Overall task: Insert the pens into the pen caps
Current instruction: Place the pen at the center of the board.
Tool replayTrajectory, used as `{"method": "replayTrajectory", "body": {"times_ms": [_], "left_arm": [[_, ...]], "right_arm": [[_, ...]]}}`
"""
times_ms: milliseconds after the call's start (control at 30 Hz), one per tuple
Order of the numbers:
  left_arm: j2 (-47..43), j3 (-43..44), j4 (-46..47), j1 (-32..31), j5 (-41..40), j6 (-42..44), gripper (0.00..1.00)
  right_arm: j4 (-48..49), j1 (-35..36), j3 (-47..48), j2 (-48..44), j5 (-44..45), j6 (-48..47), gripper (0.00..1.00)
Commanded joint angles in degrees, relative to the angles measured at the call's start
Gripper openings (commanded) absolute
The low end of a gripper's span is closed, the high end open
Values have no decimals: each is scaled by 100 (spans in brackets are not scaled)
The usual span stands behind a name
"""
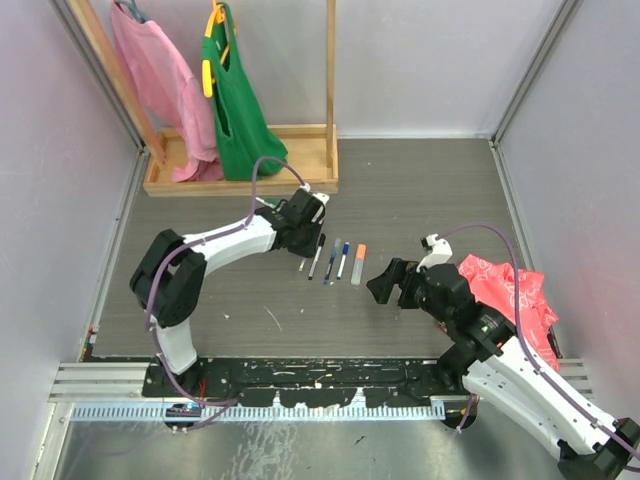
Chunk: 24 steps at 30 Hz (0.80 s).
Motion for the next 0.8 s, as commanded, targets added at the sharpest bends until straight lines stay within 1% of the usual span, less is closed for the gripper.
{"method": "replayTrajectory", "body": {"times_ms": [0,167,467,633,767], "left_arm": [[220,340,-43,72,-158,193,0],[476,371,-22,205,-91,202,0],[814,513,-134,393,-154,172,1],[946,571,-196,393,-165,125,8],[980,552,-217,393,-164,72,17]], "right_arm": [[-266,-8,-8,-234,3,181,99],[-325,-8,-39,-310,-32,216,99],[-298,-8,-4,-99,-87,201,99],[-208,-12,-36,-12,-139,218,99],[-110,-10,-45,100,-206,231,99]]}}
